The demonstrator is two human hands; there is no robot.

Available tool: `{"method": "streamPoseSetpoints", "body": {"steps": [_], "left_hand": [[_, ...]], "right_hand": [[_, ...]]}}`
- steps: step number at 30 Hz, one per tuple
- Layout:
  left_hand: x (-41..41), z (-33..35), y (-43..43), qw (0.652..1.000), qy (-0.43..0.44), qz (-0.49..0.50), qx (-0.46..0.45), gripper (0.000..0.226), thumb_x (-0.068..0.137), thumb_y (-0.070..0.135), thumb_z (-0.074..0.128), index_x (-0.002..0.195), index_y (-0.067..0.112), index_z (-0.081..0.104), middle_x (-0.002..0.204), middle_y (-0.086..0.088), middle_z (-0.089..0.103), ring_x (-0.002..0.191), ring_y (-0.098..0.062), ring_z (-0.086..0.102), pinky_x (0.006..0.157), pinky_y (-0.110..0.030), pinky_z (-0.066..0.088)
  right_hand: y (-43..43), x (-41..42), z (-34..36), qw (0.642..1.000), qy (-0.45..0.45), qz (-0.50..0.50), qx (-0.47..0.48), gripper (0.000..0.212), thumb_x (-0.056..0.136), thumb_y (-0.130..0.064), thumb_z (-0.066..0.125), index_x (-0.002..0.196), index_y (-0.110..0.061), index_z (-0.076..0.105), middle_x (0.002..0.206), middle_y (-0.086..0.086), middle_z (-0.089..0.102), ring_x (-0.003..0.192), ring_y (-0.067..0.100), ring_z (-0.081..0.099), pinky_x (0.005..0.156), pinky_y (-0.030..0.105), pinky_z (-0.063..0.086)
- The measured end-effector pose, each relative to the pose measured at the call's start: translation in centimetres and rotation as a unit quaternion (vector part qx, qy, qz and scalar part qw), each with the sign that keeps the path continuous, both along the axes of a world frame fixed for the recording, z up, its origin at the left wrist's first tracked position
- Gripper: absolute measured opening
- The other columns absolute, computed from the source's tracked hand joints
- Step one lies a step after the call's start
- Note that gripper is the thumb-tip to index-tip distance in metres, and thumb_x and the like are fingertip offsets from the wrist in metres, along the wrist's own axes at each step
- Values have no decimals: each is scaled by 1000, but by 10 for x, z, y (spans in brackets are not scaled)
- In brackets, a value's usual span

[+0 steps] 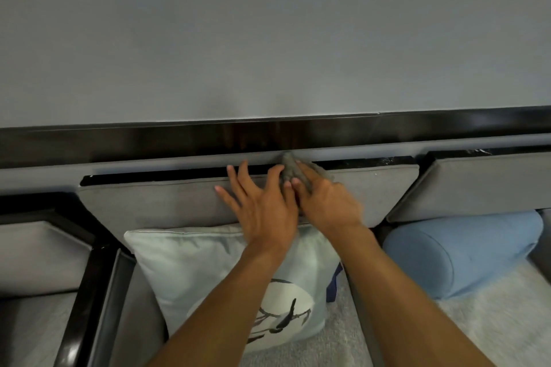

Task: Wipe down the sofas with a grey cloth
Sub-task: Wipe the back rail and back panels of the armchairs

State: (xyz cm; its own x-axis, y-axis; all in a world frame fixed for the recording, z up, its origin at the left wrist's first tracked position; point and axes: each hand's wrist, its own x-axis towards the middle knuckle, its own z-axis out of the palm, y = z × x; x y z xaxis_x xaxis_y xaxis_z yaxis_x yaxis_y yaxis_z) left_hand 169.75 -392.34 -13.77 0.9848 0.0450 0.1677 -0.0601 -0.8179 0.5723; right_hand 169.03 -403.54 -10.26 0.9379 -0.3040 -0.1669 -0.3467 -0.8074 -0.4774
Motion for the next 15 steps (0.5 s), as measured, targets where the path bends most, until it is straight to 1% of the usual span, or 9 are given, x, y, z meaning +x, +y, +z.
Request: {"method": "streamPoseSetpoints", "body": {"steps": [2,4,5,6,8,9,11,12,15], "left_hand": [[-1,-5,4,999,29,-11,19,45,103,53,42,146,41,42,168,-17,3,155,-33,-23,119,-60,-22],[1,-7,7,996,62,-39,42,53,103,58,35,153,44,28,169,-15,-8,151,-30,-33,116,-59,-28],[3,-8,7,995,75,-48,53,55,103,59,32,155,44,22,168,-14,-13,149,-31,-36,114,-59,-30],[4,-8,7,993,84,-53,62,56,104,60,30,156,44,18,168,-13,-16,148,-31,-38,113,-59,-31],[5,-7,6,992,93,-53,74,58,104,59,29,157,43,14,167,-14,-20,147,-32,-40,112,-60,-31],[5,-7,6,991,93,-54,82,60,104,58,33,158,41,12,167,-14,-20,146,-33,-40,112,-61,-31],[5,-9,8,989,94,-57,103,72,101,55,46,160,37,8,166,-15,-20,147,-34,-40,112,-62,-31],[5,-9,9,988,94,-59,111,74,101,55,48,160,37,8,166,-15,-20,147,-34,-39,112,-62,-31],[5,-7,10,990,93,-57,87,59,104,57,35,158,43,14,168,-13,-17,148,-31,-37,114,-60,-29]], "right_hand": [[-26,-10,10,998,37,-37,-40,50,99,-65,31,148,-54,28,138,4,59,118,32,59,92,42,47],[-48,-19,17,993,60,-88,-42,51,100,-65,30,149,-54,25,137,11,58,118,35,58,90,43,46],[-51,-19,16,993,55,-100,-32,52,100,-64,31,150,-52,25,139,12,57,119,35,58,91,43,46],[-47,-15,14,995,39,-90,-17,52,101,-62,32,151,-49,27,142,10,54,120,35,57,93,42,46],[-26,-2,5,999,-2,-31,37,51,102,-57,34,151,-44,33,150,2,47,126,30,55,100,42,45],[-12,4,2,998,-10,3,57,50,102,-57,35,150,-44,35,154,-3,42,132,26,51,104,42,44],[7,15,3,997,3,45,58,49,101,-59,34,148,-48,34,158,-9,34,139,23,43,110,44,40],[8,17,3,998,13,50,46,49,100,-61,33,148,-50,32,157,-8,36,137,24,44,110,45,40],[-27,0,7,998,39,34,-18,50,98,-65,32,147,-56,27,141,3,56,122,32,57,99,44,47]]}}
